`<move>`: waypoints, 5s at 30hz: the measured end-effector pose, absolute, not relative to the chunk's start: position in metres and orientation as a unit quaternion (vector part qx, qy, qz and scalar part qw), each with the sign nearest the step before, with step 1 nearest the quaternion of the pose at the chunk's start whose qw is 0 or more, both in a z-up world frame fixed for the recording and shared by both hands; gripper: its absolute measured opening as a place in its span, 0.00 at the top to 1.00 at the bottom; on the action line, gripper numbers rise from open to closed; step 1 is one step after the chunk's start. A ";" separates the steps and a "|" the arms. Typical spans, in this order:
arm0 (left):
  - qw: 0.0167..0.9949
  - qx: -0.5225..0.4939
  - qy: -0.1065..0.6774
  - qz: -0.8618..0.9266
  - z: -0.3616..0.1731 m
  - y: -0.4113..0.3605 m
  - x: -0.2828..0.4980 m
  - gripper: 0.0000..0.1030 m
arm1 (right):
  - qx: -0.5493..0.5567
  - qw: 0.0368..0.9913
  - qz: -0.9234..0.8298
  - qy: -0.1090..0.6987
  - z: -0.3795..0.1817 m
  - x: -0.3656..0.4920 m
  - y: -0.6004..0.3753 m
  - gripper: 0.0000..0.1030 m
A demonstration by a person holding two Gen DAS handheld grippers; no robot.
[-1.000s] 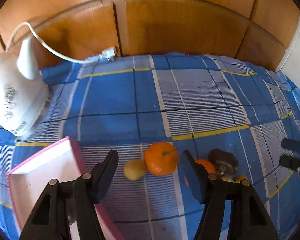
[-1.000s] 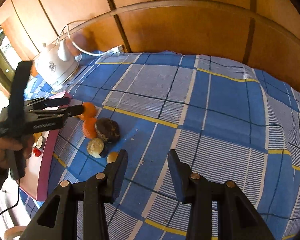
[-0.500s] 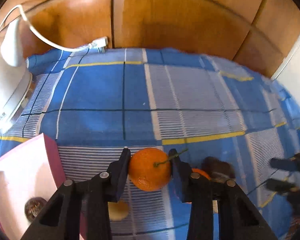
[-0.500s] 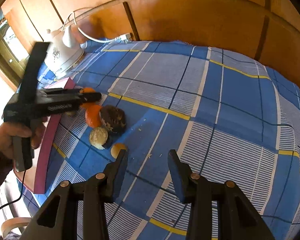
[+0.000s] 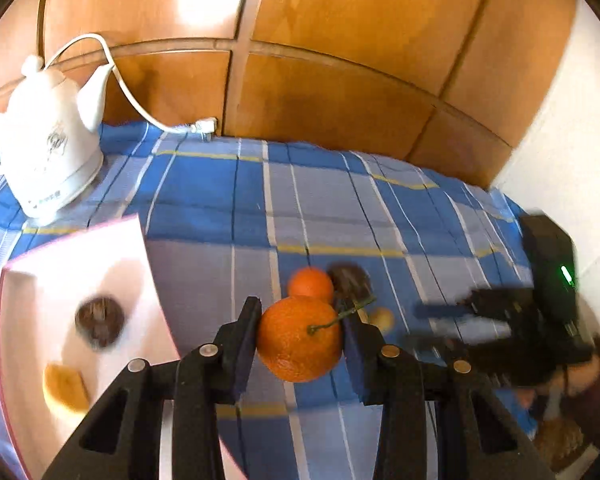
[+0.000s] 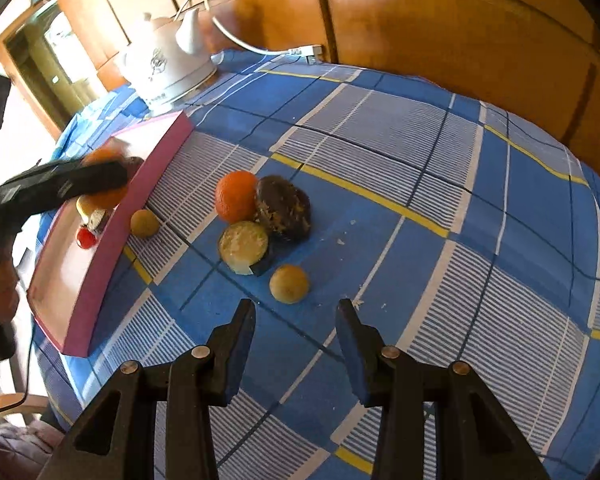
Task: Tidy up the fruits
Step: 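Carry the orange with the left gripper over the tray, then lower the orange into the tray and open the left gripper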
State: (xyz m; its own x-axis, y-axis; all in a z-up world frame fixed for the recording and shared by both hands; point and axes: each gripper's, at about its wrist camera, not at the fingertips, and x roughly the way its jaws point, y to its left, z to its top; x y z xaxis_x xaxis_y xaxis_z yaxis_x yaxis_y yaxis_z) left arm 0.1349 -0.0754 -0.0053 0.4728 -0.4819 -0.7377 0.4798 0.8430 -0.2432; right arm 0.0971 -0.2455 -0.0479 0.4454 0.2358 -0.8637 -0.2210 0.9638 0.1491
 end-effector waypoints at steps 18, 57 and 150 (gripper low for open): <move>0.860 -0.053 0.433 -0.265 -0.020 -0.021 0.041 0.62 | -0.065 0.854 0.143 0.495 -0.067 0.110 -0.225 0.77; 0.902 -0.033 0.415 -0.114 -0.013 0.005 0.030 0.62 | -0.074 0.848 0.144 0.505 -0.070 0.104 -0.222 0.76; 0.914 -0.060 0.399 0.038 -0.019 0.098 0.111 0.40 | -0.095 0.854 0.134 0.494 -0.071 0.100 -0.216 0.77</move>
